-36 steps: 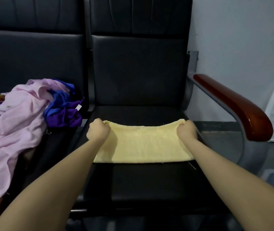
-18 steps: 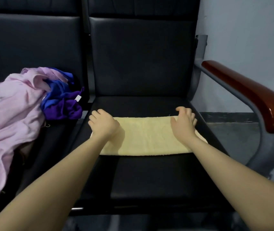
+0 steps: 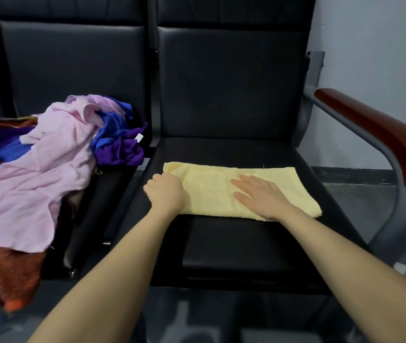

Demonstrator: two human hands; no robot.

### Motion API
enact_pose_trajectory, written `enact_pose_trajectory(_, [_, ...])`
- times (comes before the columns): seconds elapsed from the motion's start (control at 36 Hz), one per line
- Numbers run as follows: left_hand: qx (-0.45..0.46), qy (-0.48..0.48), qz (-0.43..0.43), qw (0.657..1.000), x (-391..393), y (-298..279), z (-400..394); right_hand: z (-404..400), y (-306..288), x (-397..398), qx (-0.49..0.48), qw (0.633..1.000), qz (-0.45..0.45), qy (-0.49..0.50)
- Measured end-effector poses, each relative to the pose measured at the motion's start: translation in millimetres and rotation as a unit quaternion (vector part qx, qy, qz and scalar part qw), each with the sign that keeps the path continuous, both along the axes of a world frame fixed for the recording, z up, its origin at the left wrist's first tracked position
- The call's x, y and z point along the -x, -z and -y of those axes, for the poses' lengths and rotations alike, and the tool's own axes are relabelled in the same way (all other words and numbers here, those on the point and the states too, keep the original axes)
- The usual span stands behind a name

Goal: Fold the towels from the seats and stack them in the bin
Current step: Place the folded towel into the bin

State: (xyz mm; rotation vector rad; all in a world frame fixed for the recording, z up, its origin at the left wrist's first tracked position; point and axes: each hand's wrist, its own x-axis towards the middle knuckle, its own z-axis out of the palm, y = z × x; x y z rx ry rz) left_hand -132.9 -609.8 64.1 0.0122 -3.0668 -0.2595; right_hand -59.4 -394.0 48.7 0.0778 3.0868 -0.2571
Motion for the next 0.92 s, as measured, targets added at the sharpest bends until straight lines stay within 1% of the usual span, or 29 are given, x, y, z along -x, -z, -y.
enact_pose_trajectory(0.08, [-0.049, 0.033, -0.023, 0.998, -2, -2, -1, 4, -1, -1, -0.012, 1.000, 0.014, 0.008])
enact_pose_trajectory(0.19, [-0.169, 0.075, -0.037, 0.982, -5, -20, -2, 15, -6, 2, -0.009, 1.000, 0.024, 0.017])
enact_pose_trajectory(0.28, [-0.312, 0.102, -0.023, 0.944, -7, -39, -2, 27, -5, 7, 0.001, 1.000, 0.025, 0.018])
enact_pose_trajectory(0.33, [-0.362, 0.125, -0.024, 0.924, -8, -49, -3, 38, -5, 11, 0.018, 0.999, 0.025, 0.018])
enact_pose_trajectory(0.39, [-0.365, 0.143, -0.028, 0.919, -10, -54, -6, 48, -4, 16, 0.041, 0.999, 0.013, 0.019])
enact_pose_trajectory(0.42, [-0.364, 0.149, -0.030, 0.919, -11, -55, -9, 49, -5, 18, 0.069, 0.997, 0.004, 0.022])
enact_pose_trajectory(0.44, [-0.364, 0.153, -0.029, 0.918, -13, -57, -14, 48, -6, 19, 0.123, 0.992, -0.005, 0.024])
enact_pose_trajectory(0.47, [-0.365, 0.154, -0.026, 0.918, -15, -58, -17, 47, -7, 18, 0.206, 0.978, -0.013, 0.027])
enact_pose_trajectory(0.5, [-0.364, 0.157, -0.025, 0.918, -17, -60, -22, 44, -9, 15, 0.294, 0.955, -0.027, 0.036])
enact_pose_trajectory(0.53, [-0.360, 0.163, -0.026, 0.918, -19, -61, -29, 39, -12, 10, 0.348, 0.935, -0.048, 0.053])
enact_pose_trajectory(0.56, [-0.357, 0.169, -0.025, 0.918, -21, -62, -36, 32, -16, 5, 0.357, 0.928, -0.077, 0.070])
enact_pose_trajectory(0.64, [-0.366, 0.190, -0.006, 0.911, -29, -64, -57, 7, -28, -8, 0.239, 0.954, -0.131, 0.127])
enact_pose_trajectory(0.69, [-0.370, 0.211, 0.010, 0.905, -37, -65, -76, -10, -34, -17, 0.226, 0.949, -0.140, 0.169])
enact_pose_trajectory(0.75, [-0.373, 0.232, 0.049, 0.897, -46, -65, -93, -25, -36, -23, 0.243, 0.936, -0.132, 0.216])
enact_pose_trajectory(0.83, [-0.375, 0.250, 0.159, 0.878, -56, -60, -115, -36, -41, -30, 0.261, 0.921, -0.089, 0.275])
enact_pose_trajectory(0.86, [-0.373, 0.245, 0.178, 0.877, -56, -57, -118, -37, -43, -31, 0.260, 0.920, -0.069, 0.286])
enact_pose_trajectory(0.92, [-0.353, 0.224, 0.169, 0.893, -53, -53, -119, -36, -43, -29, 0.237, 0.924, -0.043, 0.298])
